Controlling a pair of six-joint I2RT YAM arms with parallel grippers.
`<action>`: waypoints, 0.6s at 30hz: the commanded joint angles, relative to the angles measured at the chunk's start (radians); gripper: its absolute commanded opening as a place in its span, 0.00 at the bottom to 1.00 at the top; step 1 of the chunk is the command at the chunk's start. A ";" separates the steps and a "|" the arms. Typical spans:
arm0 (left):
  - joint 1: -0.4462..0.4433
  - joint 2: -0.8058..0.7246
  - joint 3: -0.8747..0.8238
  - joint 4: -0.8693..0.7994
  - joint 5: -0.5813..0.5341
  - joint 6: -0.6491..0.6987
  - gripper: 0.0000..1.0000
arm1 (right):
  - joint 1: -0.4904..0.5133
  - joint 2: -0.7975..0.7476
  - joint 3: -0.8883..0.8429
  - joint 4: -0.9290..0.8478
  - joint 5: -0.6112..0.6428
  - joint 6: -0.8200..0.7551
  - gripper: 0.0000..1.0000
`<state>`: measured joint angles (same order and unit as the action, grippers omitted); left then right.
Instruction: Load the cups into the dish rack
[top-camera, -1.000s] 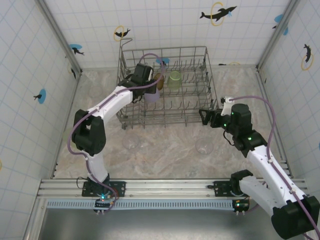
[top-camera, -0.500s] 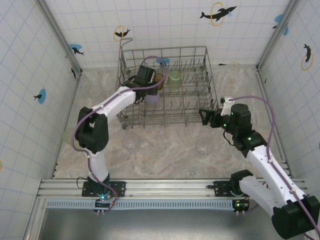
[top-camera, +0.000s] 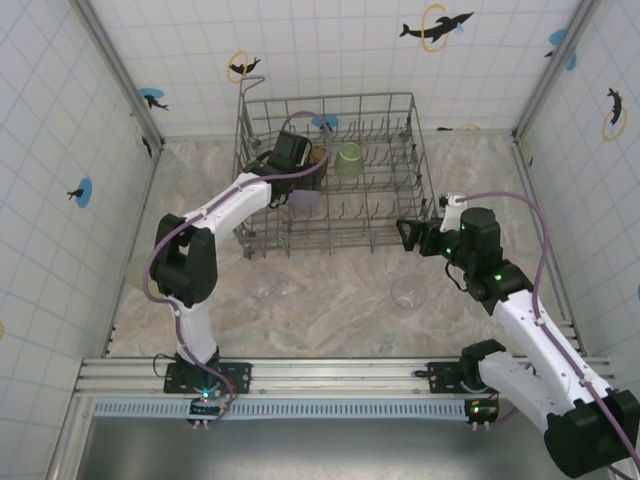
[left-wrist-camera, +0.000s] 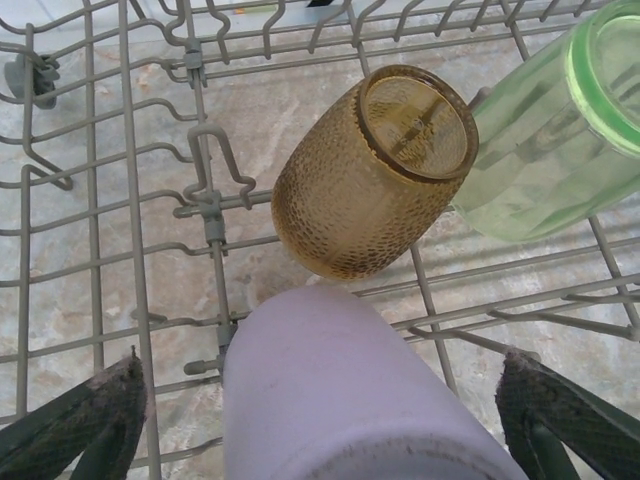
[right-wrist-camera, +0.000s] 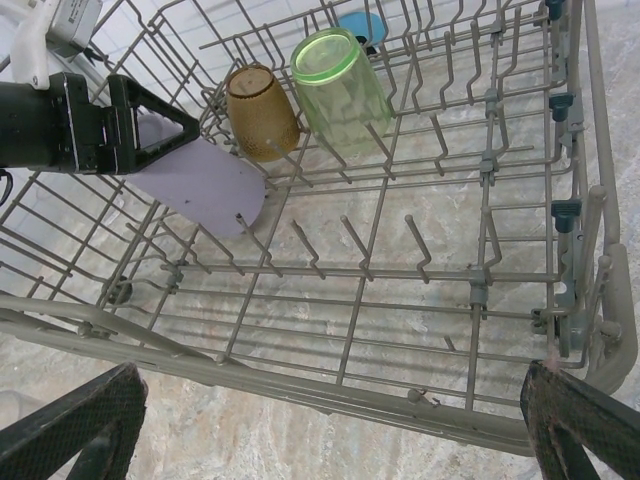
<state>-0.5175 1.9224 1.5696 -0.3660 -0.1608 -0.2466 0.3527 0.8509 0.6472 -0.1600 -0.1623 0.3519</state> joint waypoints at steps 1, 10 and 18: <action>-0.006 -0.057 0.036 -0.007 0.043 -0.053 0.97 | 0.003 -0.009 0.001 0.029 -0.005 0.003 0.99; -0.007 -0.135 0.063 -0.005 0.071 -0.093 0.97 | 0.005 -0.019 -0.010 0.025 -0.005 0.006 0.99; -0.007 -0.201 0.082 -0.064 -0.126 -0.102 0.97 | 0.006 -0.020 -0.019 0.025 -0.003 0.008 0.99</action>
<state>-0.5175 1.7584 1.6131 -0.3805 -0.1684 -0.3340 0.3534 0.8471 0.6476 -0.1558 -0.1623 0.3561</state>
